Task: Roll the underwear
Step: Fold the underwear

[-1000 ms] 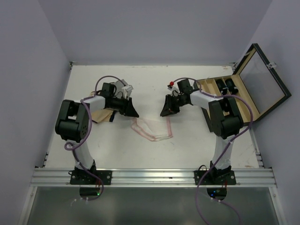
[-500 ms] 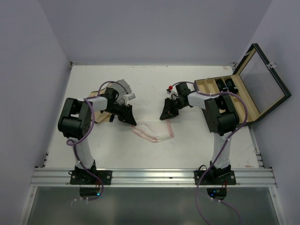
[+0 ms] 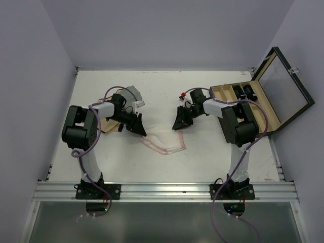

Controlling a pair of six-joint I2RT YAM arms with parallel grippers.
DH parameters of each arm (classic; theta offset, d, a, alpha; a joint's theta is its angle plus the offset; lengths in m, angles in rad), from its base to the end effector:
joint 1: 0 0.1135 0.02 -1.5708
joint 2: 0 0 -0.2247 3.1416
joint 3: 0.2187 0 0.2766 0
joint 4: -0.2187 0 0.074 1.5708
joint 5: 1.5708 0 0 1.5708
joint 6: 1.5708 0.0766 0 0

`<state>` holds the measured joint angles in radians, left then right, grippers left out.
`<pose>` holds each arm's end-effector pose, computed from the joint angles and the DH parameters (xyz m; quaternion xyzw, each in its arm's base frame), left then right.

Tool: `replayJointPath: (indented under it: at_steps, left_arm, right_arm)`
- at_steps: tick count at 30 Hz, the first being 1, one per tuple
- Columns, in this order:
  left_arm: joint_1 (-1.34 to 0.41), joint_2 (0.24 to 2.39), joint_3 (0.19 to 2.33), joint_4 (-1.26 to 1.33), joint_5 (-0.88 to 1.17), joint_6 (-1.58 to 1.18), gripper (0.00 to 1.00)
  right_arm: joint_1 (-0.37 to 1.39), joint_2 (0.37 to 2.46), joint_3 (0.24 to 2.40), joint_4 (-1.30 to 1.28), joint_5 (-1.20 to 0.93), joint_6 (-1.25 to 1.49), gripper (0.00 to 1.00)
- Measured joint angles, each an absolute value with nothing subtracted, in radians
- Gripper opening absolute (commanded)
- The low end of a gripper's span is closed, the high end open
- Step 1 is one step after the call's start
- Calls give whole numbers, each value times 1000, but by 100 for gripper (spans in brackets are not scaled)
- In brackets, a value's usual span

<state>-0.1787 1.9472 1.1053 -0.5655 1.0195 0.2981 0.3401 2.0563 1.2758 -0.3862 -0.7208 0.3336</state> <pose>0.3287 -0.1257 0.0484 0.2441 0.8359 -0.4812 0.1001 0.3703 0.1846 0.0439 -0.0737 0.9165 0.3881 0.0630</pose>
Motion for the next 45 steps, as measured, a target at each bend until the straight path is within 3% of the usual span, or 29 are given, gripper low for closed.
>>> replayJointPath:
  at_steps: [11, 23, 38, 45]
  left_arm:
    - [-197, 1768, 1209, -571, 1023, 320, 53]
    - [-218, 1959, 1081, -539, 1008, 268, 47]
    - [-203, 2034, 1266, -598, 999, 302, 54]
    - [-216, 1826, 1249, -635, 972, 409, 55]
  right_arm:
    - [352, 1868, 1285, -440, -840, 301, 32]
    - [413, 1991, 1125, -412, -859, 295, 30]
    - [408, 1986, 1156, -413, -871, 279, 30]
    - [410, 1789, 1201, -458, -881, 221, 30]
